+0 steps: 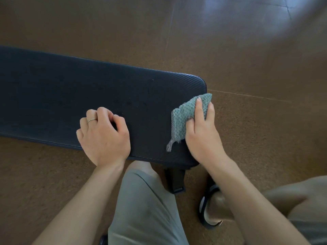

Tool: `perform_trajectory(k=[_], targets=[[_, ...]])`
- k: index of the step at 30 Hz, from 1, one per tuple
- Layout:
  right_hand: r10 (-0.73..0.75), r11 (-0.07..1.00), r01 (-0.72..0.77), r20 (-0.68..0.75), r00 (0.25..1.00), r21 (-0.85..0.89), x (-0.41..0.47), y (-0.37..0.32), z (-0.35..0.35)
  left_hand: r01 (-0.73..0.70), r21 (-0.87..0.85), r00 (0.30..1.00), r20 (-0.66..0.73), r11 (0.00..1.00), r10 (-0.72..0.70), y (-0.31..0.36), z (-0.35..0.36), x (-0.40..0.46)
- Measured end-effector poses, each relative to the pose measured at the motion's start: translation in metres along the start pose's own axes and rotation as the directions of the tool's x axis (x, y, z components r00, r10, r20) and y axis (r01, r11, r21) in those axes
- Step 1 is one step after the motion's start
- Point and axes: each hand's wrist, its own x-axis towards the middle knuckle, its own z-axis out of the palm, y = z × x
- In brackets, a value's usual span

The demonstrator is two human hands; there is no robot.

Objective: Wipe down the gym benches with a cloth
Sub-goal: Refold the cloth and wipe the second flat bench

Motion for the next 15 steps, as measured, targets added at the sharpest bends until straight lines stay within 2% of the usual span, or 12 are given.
perform_trajectory(k=[4,7,9,12,15], targets=[[0.001,0.995,-0.003,-0.023,1.0,-0.096,0.094,-0.011,-0.015,0.008,-0.009,1.0,-0.009,1.0,-0.008,0.0,0.0,0.0],[-0.04,0.988,0.038,-0.008,0.999,-0.15,0.12,-0.017,-0.019,0.005,-0.01,1.0,-0.008,1.0,-0.005,0.0,0.0,0.0],[-0.066,0.987,0.064,-0.009,0.998,-0.149,0.096,-0.012,-0.014,0.006,-0.007,1.0,-0.014,1.0,-0.007,-0.001,0.001,-0.001],[-0.149,0.977,0.143,-0.027,0.988,-0.158,0.014,0.001,0.002,0.02,-0.011,0.999,-0.026,1.0,-0.02,-0.001,0.002,-0.001],[-0.124,0.957,0.135,0.058,0.991,-0.257,-0.042,0.011,0.013,0.032,-0.002,0.999,-0.027,0.999,-0.032,0.0,0.002,-0.001]])
